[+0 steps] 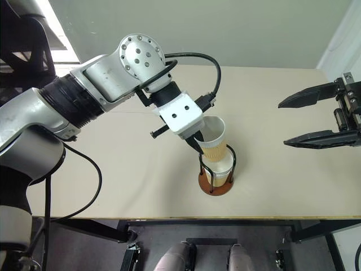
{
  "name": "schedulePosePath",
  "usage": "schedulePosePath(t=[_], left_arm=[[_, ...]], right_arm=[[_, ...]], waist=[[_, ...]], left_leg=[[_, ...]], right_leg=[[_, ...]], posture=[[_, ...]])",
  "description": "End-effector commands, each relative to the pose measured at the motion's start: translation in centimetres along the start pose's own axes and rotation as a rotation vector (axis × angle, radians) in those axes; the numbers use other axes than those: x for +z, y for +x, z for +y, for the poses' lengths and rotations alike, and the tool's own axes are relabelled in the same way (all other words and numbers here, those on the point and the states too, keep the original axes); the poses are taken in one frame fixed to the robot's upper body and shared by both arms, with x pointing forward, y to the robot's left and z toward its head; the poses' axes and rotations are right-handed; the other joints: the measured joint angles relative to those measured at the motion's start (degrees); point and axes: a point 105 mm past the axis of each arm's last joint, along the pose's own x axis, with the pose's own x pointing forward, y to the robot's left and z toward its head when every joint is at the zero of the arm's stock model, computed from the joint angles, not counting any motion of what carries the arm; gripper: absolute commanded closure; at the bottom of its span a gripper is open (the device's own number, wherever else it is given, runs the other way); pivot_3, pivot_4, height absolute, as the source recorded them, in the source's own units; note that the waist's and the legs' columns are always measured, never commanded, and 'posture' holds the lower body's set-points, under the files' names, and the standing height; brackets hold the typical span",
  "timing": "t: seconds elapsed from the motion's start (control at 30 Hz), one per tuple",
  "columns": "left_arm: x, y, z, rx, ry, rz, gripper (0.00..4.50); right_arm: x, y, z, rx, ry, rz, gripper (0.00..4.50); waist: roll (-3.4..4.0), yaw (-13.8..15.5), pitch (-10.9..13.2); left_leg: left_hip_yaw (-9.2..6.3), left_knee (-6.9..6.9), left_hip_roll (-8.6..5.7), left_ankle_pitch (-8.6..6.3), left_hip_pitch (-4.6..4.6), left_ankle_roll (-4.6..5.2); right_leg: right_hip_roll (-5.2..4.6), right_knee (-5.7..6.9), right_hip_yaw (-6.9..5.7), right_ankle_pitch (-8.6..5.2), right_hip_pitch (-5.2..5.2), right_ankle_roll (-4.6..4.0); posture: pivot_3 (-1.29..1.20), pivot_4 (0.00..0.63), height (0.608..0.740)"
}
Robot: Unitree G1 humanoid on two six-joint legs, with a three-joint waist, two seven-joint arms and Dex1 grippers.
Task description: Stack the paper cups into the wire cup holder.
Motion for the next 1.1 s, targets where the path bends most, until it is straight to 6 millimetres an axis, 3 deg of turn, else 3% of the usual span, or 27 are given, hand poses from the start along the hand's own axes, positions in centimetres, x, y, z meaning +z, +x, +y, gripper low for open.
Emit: schedulePosePath(t=[0.03,0.97,1.1], left_arm=[[0.2,-0.2,-0.1,-0.016,0.022,-0.002,4.47],[-0.5,1.3,0.1,-0.047,0.031,0.003,4.47],[-0.4,1.3,0.3,-0.043,0.026,0.001,3.18]], right_arm=[[0.9,-0.2,0.1,-0.014,-0.036,-0.001,1.07],[0.5,-0.3,0.6,-0.024,-0.020,0.011,1.07],[0.4,-0.3,0.7,-0.023,-0.018,0.015,1.07]], waist=[[0.00,0.0,0.0],[0.00,0.1,0.0],[0.00,0.1,0.0]], left_leg=[[0.01,0.00,0.00,0.00,0.00,0.00],[0.02,0.03,0.02,0.00,0.00,0.01],[0.02,0.03,0.00,0.00,0.00,0.01]], right_leg=[[0.00,0.00,0.00,0.00,0.00,0.00],[-0.02,-0.01,0.02,0.04,0.02,0.07],[-0.01,-0.01,0.02,0.05,0.02,0.08]], posture=[[0.00,0.150,0.740],[0.00,0.150,0.740],[0.00,0.150,0.740]])
